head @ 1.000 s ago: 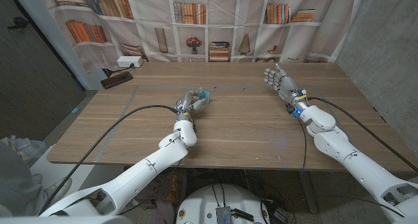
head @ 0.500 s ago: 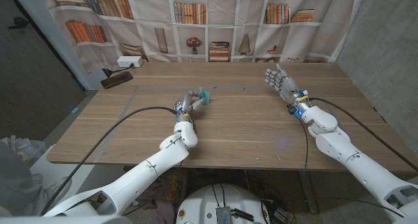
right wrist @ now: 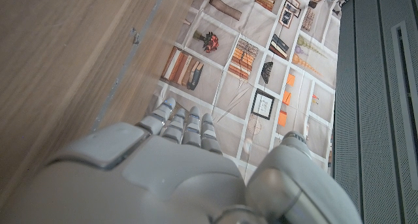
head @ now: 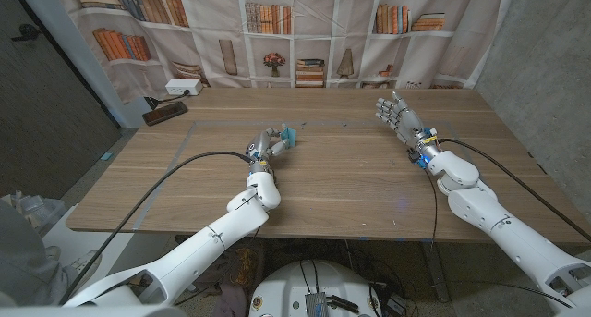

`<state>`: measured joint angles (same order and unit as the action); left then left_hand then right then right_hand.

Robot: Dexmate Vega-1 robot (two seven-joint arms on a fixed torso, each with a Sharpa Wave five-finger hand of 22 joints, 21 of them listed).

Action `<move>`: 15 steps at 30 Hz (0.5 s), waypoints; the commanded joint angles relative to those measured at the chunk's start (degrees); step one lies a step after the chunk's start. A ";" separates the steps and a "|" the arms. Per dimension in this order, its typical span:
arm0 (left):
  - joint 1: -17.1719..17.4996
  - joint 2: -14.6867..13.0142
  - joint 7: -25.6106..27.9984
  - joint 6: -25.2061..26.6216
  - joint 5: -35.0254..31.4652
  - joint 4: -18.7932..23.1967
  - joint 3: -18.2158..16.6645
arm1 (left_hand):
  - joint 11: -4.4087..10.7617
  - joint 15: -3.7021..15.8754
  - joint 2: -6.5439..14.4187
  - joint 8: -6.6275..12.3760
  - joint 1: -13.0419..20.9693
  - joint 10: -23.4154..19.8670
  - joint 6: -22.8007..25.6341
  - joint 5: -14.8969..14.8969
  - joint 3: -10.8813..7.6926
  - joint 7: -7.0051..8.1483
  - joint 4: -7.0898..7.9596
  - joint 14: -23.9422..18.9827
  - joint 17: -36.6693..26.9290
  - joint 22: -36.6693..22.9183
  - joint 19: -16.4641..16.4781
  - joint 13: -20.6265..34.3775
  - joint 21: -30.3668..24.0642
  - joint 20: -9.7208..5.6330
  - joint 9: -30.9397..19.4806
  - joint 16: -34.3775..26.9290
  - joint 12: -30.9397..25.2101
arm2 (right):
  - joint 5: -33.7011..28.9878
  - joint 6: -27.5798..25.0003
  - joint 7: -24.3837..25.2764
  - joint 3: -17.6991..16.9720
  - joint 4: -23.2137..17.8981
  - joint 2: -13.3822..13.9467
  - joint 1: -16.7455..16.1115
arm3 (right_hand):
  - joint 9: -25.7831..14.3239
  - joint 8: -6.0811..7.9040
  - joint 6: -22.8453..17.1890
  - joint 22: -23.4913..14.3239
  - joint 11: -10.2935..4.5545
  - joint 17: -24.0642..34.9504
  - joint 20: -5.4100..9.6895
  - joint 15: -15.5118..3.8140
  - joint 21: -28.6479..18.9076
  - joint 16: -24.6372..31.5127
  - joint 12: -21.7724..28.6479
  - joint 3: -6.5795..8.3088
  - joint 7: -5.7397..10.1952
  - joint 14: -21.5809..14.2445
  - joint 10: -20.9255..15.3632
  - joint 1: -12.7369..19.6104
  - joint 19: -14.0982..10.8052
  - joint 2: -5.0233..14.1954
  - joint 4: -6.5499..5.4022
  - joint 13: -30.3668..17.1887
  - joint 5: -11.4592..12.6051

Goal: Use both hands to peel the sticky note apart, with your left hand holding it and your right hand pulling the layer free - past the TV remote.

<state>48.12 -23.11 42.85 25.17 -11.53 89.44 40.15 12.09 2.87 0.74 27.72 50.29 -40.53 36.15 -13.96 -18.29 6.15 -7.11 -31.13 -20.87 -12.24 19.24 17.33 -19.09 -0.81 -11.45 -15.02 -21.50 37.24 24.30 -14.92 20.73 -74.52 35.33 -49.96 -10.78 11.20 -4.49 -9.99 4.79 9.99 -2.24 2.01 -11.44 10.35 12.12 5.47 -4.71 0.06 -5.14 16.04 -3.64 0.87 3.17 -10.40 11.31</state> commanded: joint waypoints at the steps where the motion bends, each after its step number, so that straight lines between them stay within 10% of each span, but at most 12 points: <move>1: -0.83 0.43 -0.13 -1.22 0.36 -1.51 0.38 | -0.08 9.47 0.98 0.58 -0.12 -0.79 1.29 0.08 -0.66 0.10 0.05 -0.79 -0.27 -0.18 0.14 -0.07 -0.37 -0.52 -0.01 -0.18 0.37 | 0.02 -0.07 0.02 -0.21 0.08 0.35 -0.14 | -0.20 0.14 -0.43 -0.34 -0.22 0.13 -0.34 -0.01 0.18 0.12 -0.11 -0.06 0.33 -0.19 -0.08 -0.16 -0.28 0.56 0.24 -0.14 -0.04; 15: -1.68 0.98 -0.27 -1.61 0.82 -2.79 0.47 | -0.44 9.50 2.32 0.97 0.33 -3.15 3.12 0.80 -1.63 -0.17 0.22 -1.55 -0.21 -0.12 0.25 -0.40 -0.57 -0.44 0.17 -0.32 0.29 | -0.04 -0.03 -0.09 -0.23 0.42 0.37 0.02 | -0.20 0.23 -0.73 -0.34 -0.43 0.14 -0.38 -0.11 0.16 0.15 -0.05 -0.13 0.40 -0.32 -0.27 -0.20 -0.36 0.59 0.30 -0.14 -0.05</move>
<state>47.03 -22.55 42.76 23.90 -11.06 87.61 40.53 11.76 2.96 2.84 28.32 49.99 -42.28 38.40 -13.64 -19.25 6.14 -6.95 -32.05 -20.86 -12.24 19.23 17.00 -19.29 -0.81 -11.18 -15.02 -20.83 37.31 24.25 -14.93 20.52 -74.52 35.67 -50.07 -10.78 11.20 -4.81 -9.99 4.79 9.99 -2.24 1.83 -11.44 10.35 12.12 5.47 -4.39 -0.12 -5.14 15.79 -3.64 1.12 3.17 -10.40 11.31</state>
